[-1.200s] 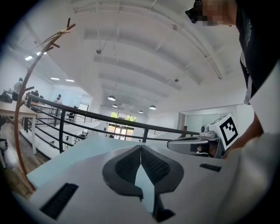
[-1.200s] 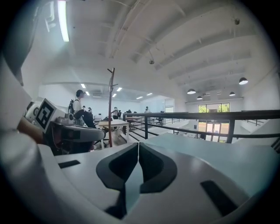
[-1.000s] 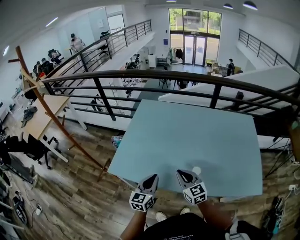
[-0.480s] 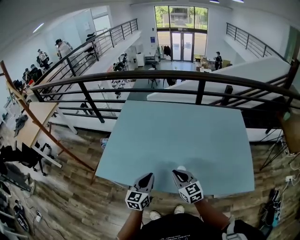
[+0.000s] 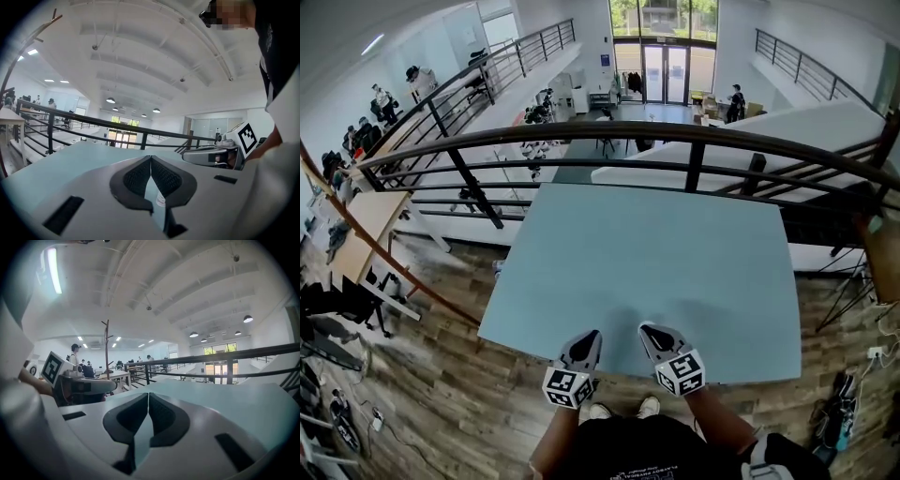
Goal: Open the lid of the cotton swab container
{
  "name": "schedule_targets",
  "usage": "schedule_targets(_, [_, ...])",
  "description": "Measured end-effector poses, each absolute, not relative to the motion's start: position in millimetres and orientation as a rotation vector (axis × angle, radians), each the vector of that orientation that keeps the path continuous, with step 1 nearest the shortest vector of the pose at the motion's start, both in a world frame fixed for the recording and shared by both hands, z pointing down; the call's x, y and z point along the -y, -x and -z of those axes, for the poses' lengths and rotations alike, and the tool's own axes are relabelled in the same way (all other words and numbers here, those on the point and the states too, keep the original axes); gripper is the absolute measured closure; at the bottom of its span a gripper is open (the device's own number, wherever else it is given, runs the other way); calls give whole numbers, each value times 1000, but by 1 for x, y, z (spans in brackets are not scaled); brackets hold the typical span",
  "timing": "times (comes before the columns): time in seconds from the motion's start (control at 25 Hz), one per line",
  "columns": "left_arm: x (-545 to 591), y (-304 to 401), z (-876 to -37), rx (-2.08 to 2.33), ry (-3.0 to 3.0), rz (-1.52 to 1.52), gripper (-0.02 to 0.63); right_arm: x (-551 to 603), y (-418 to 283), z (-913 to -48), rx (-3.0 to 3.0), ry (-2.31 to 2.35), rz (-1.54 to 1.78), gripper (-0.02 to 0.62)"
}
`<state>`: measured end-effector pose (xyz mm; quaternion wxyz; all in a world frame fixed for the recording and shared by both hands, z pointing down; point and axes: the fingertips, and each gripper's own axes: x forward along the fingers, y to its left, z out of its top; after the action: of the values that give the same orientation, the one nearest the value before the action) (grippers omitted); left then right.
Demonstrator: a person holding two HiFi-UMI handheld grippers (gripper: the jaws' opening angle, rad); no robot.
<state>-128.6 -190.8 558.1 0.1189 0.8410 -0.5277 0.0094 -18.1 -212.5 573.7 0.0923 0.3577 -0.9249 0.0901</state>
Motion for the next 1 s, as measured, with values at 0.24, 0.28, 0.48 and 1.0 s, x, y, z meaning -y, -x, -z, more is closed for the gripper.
schedule_targets(0.24, [198, 122, -569, 1494, -2468, -54, 594, 223, 9, -581, 2719, -1119, -273, 575])
schedule_targets(0.28, [199, 121, -571, 1486, -2473, -58, 594, 225, 8, -582, 2714, -1126, -265, 575])
schedule_targets(0.48, [218, 110, -588, 1432, -2519, -99, 594, 237, -4, -595, 2683, -1163, -276, 575])
schedule_targets(1.0, [229, 102, -646, 1277, -2513, -163, 594, 236, -17, -644, 2528, -1264, -268, 575])
